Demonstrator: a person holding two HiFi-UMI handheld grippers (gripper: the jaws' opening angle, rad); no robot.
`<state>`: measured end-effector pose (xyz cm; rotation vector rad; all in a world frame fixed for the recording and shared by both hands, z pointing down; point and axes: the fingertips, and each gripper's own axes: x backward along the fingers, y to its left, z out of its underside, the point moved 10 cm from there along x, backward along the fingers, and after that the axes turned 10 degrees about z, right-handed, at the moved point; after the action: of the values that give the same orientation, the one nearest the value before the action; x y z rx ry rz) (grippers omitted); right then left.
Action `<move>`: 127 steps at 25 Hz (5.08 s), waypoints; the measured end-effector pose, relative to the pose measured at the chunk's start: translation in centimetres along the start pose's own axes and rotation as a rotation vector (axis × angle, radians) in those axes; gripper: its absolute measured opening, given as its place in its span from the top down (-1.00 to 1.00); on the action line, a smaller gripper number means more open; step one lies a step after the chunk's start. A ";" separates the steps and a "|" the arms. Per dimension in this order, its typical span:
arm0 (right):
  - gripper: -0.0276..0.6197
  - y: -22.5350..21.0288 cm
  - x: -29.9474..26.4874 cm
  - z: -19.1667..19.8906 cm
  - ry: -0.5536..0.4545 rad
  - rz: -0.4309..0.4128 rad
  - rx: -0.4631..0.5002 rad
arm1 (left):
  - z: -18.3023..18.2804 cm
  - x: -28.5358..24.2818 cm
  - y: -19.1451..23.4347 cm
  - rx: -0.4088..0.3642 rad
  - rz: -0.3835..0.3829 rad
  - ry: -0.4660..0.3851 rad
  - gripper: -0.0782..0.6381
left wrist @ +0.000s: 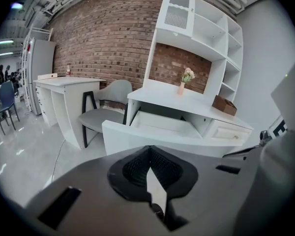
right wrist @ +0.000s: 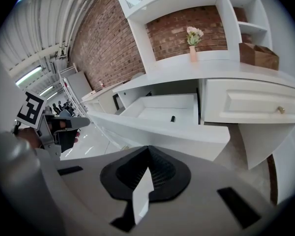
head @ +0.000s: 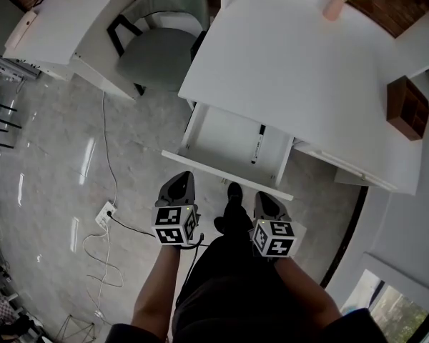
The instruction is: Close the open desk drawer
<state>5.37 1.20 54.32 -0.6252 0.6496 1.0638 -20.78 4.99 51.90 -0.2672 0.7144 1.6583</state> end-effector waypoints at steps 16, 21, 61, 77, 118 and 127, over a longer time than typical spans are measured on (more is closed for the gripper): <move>0.90 -0.8 -2.2 -2.4 0.013 0.024 -0.093 | -2.6 -4.2 0.5 -0.050 0.054 0.081 0.75; 0.90 -1.6 -3.6 -4.0 -0.001 0.037 -0.118 | -4.2 -6.3 0.6 -0.066 0.062 0.077 0.75; 0.90 -5.7 -10.4 -12.2 -0.059 0.077 -0.159 | -10.9 -16.0 1.3 -0.111 0.080 0.084 0.75; 0.90 -3.0 -5.8 -12.6 -0.151 0.138 -0.183 | -12.6 -12.7 0.6 -0.185 0.203 0.060 0.76; 0.90 8.0 14.6 -7.3 -0.604 0.226 -0.142 | -12.2 9.9 1.7 -0.380 0.337 -0.249 0.76; 0.90 8.3 15.0 -6.8 -0.606 0.226 -0.132 | -12.2 10.5 1.7 -0.377 0.340 -0.258 0.76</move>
<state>1.59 7.86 37.56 -0.3142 0.1207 1.4329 -27.38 6.16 37.14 -0.1989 0.2561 2.1057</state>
